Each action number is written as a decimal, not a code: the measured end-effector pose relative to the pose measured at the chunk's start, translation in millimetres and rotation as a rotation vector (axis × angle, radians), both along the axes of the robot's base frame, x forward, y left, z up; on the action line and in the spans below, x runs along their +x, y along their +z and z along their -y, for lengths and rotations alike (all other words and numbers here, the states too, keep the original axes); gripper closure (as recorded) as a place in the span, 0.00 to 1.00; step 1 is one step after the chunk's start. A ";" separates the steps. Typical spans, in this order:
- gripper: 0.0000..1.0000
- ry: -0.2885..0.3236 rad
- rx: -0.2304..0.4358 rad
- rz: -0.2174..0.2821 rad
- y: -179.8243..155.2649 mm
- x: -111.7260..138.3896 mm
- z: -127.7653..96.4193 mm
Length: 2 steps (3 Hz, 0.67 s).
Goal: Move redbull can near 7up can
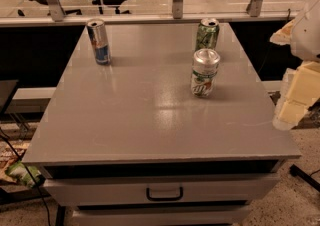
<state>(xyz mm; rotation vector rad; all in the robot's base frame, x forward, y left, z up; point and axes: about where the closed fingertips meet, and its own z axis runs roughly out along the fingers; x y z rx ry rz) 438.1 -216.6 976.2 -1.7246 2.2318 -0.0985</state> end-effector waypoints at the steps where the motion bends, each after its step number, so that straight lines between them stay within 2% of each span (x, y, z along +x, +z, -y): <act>1: 0.00 0.000 0.000 0.000 0.0 0.0 0.0; 2: 0.00 0.003 0.035 0.012 2.9 13.8 -9.7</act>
Offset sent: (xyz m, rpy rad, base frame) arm 0.0433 0.0290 0.0047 0.1118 -0.0148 0.0098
